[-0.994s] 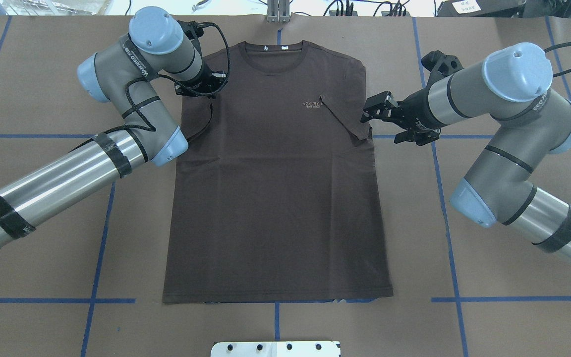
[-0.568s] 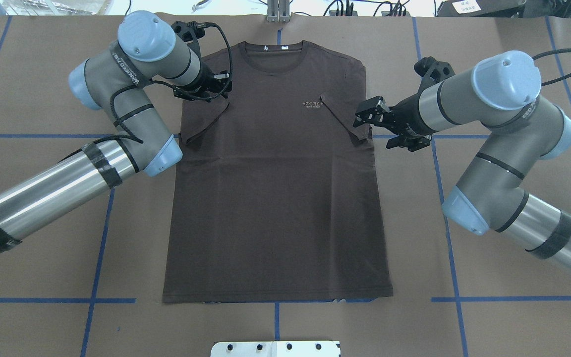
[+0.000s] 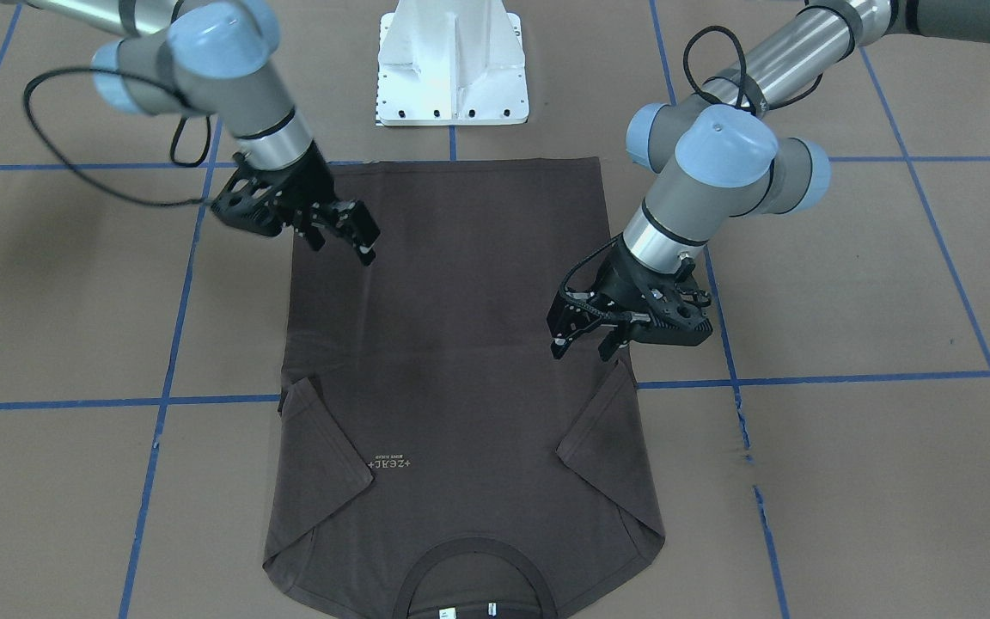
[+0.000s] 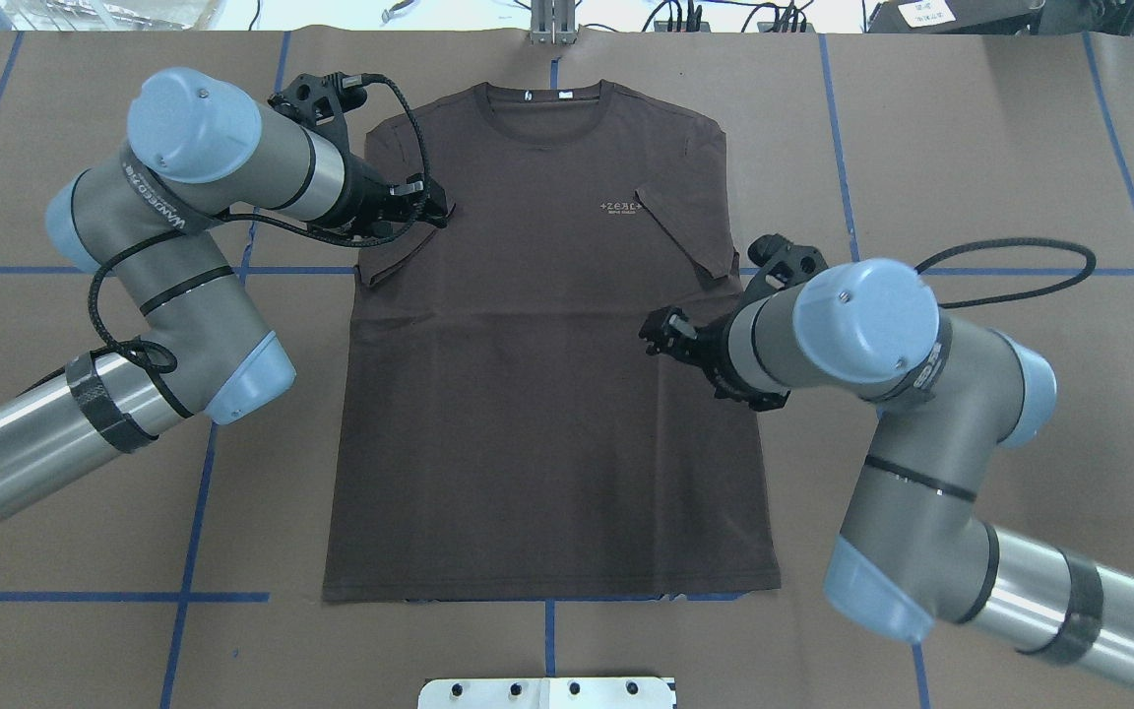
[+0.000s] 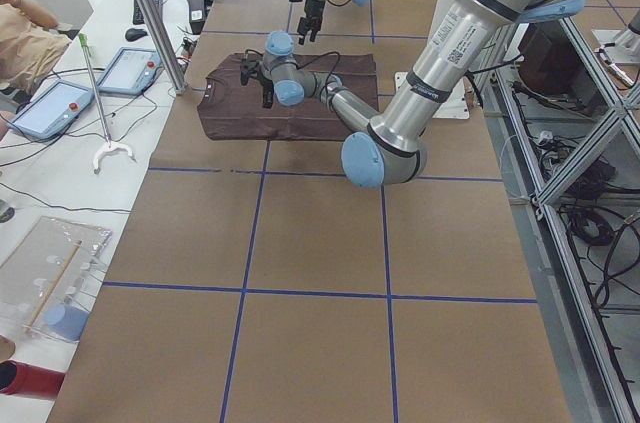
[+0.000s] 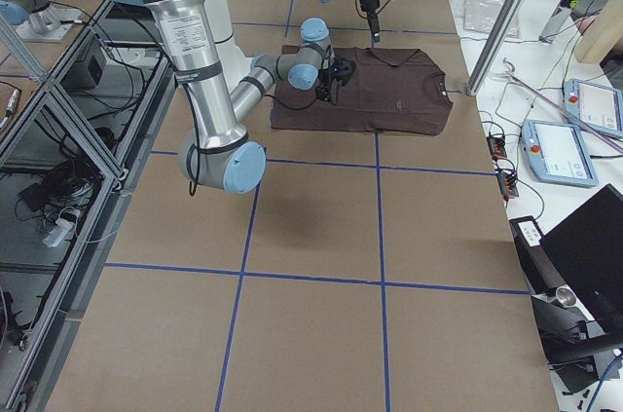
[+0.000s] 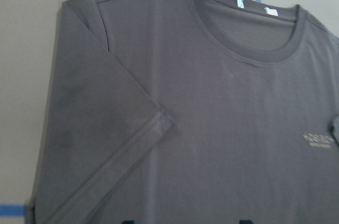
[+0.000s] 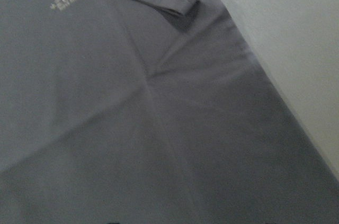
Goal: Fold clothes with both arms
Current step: 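Move the right gripper to the hem corner nearest the robot while left withdraws, then grasp both hem corners nearest the robot with left and right grippers, then lift the hem with both grippers and fold it toward the collar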
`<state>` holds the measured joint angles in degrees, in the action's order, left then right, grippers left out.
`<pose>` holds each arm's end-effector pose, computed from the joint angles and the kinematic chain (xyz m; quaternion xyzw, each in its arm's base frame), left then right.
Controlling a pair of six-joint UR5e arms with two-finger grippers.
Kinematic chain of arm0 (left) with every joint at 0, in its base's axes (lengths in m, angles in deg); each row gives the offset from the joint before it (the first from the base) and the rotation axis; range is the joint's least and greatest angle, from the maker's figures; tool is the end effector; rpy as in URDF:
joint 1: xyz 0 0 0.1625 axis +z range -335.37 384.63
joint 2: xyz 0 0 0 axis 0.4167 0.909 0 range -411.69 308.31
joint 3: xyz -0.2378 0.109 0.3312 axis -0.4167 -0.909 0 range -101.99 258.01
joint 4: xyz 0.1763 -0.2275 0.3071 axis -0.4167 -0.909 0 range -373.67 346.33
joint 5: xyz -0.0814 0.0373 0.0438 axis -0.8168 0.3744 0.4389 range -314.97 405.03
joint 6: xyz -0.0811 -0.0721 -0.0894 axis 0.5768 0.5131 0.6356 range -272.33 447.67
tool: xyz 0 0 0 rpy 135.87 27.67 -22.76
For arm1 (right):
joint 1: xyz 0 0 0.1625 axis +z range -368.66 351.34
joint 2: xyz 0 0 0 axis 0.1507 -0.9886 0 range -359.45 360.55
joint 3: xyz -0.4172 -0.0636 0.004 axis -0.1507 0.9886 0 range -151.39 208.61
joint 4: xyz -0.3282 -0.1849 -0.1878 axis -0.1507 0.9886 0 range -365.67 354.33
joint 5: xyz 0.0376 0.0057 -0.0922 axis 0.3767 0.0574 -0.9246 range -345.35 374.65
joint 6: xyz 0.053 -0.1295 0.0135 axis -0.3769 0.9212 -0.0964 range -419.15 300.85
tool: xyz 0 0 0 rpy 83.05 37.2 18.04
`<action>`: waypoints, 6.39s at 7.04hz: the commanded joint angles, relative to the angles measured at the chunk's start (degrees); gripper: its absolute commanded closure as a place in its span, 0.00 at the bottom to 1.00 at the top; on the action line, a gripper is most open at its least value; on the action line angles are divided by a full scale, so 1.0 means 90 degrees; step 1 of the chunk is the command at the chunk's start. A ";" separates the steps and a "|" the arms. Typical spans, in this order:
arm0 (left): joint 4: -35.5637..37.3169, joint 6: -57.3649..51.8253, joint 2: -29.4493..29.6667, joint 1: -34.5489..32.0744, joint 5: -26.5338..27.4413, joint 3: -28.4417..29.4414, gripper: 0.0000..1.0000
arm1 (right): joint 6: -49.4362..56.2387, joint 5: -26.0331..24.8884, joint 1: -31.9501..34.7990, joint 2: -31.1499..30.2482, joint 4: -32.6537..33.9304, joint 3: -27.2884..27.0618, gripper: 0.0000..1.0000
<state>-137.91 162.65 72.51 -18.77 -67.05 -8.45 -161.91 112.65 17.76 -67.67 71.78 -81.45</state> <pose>0.4830 -0.5675 0.2728 0.1160 0.5386 -0.1035 0.8281 -0.5093 -0.3802 0.2880 -0.0074 -0.4601 0.2676 0.8466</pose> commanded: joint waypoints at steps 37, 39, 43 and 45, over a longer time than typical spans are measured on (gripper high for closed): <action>0.1724 0.4003 -0.3264 0.4265 0.3419 -0.3449 0.98 | -0.2400 -0.1602 -0.2282 -0.1765 0.0780 -0.1482 1.00; 0.1724 0.3993 -0.3244 0.4265 0.3410 -0.3498 1.00 | -0.2391 -0.1602 -0.2282 -0.1756 0.0780 -0.1491 1.00; 0.2854 0.4022 -0.3215 0.4497 0.3380 -0.4940 1.00 | -0.2449 -0.1602 -0.2543 -0.2057 0.0983 -0.2084 1.00; 0.3294 0.4119 -0.3215 0.4693 0.3380 -0.5420 1.00 | -0.2469 -0.1534 -0.2925 -0.2234 0.1451 -0.2748 1.00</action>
<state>-110.72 199.17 43.62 22.17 -36.62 -54.60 -184.04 98.37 -6.53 -86.83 82.38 -102.63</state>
